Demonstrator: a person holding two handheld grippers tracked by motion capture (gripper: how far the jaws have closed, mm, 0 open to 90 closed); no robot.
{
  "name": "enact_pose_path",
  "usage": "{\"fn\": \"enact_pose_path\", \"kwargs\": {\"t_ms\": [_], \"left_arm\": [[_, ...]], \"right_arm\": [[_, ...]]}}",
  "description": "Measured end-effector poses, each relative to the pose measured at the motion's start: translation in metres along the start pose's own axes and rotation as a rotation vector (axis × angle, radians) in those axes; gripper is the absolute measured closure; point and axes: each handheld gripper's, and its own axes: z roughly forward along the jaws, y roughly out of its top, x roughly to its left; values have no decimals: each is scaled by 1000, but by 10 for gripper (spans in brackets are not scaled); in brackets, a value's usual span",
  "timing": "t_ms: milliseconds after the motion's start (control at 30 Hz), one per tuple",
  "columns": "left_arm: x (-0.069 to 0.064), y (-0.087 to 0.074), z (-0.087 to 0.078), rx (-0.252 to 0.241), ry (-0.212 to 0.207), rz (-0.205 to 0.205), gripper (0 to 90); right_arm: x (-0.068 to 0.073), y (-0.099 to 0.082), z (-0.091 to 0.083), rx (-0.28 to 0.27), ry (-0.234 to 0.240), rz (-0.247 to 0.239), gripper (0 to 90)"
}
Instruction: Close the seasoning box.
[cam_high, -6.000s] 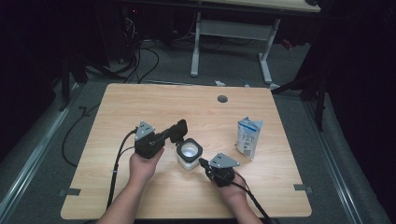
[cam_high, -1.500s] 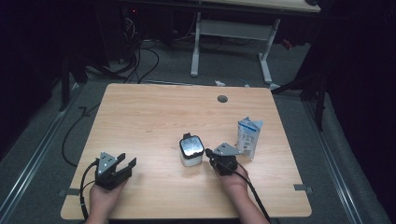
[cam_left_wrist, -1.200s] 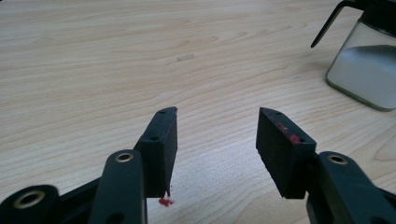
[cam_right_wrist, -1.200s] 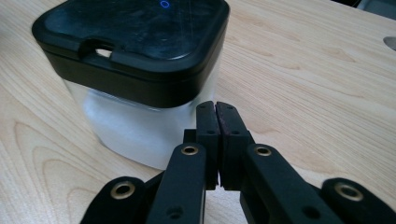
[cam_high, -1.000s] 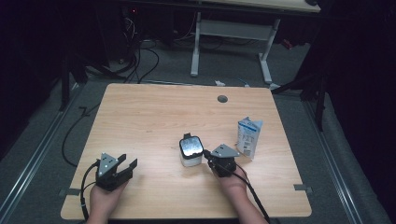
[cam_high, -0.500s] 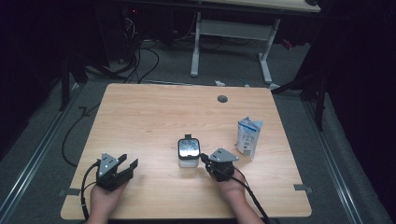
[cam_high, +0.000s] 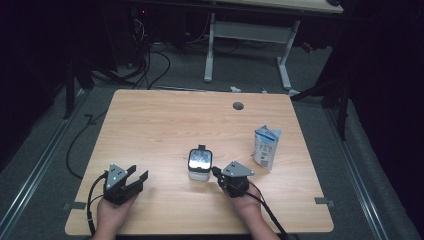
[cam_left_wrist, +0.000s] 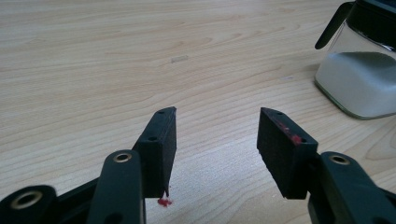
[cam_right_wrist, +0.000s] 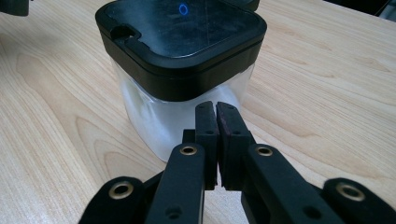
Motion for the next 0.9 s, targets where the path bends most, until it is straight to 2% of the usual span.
{"fn": "enact_pose_path", "kwargs": {"t_ms": [300, 500, 633, 767, 833, 900], "left_arm": [[0, 0, 0, 0, -1, 2, 476], [0, 0, 0, 3, -6, 5, 475], [-1, -1, 0, 2, -8, 6, 474], [-5, 0, -2, -8, -18, 9, 472], [-11, 2, -4, -25, -27, 29, 470], [-16, 1, -1, -16, -18, 56, 466]], "right_arm": [[-4, -1, -2, 9, -10, 2, 816], [-24, -13, -13, 32, -43, 40, 684], [-44, -27, -32, 29, -88, 77, 595], [-69, -44, -62, 6, -134, 123, 540], [-80, -53, -78, -16, -162, 159, 511], [-86, -65, -92, -49, -184, 208, 484]]}}
